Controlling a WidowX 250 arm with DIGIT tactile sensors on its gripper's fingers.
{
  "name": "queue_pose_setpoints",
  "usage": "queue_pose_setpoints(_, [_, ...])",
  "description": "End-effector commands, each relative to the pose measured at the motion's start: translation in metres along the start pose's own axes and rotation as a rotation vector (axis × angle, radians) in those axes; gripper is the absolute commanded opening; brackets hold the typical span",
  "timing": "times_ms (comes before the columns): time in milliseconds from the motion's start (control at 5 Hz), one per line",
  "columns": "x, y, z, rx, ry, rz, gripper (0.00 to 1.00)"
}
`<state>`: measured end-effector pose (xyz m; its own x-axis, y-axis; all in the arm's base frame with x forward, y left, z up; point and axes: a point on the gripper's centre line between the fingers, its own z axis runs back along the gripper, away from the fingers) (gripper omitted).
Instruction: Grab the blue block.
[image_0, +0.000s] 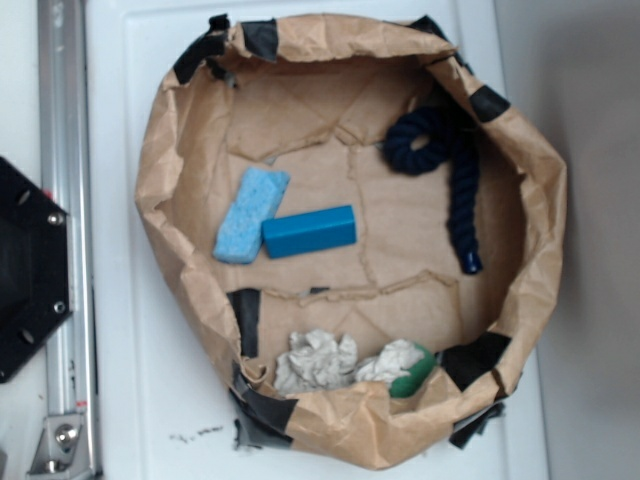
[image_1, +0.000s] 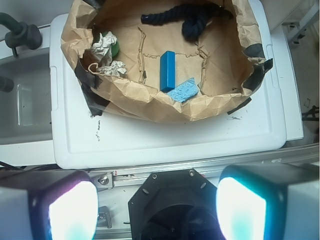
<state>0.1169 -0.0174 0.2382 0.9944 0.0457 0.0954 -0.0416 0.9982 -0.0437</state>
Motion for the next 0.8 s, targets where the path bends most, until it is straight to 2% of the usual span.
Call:
queue_pose_setpoints(0, [0.0, 0.0, 0.0, 0.0, 0.0, 0.0, 1.0])
queue_pose_setpoints(200, [0.046, 0.014, -0.054, -0.068, -0.012, 0.064, 1.0])
queue_pose_setpoints(400, [0.091, 0.014, -0.101, -0.058, -0.039, 0.143, 1.0])
queue_pose_setpoints(600, [0.136, 0.011, -0.147, -0.009, -0.022, 0.149, 1.0])
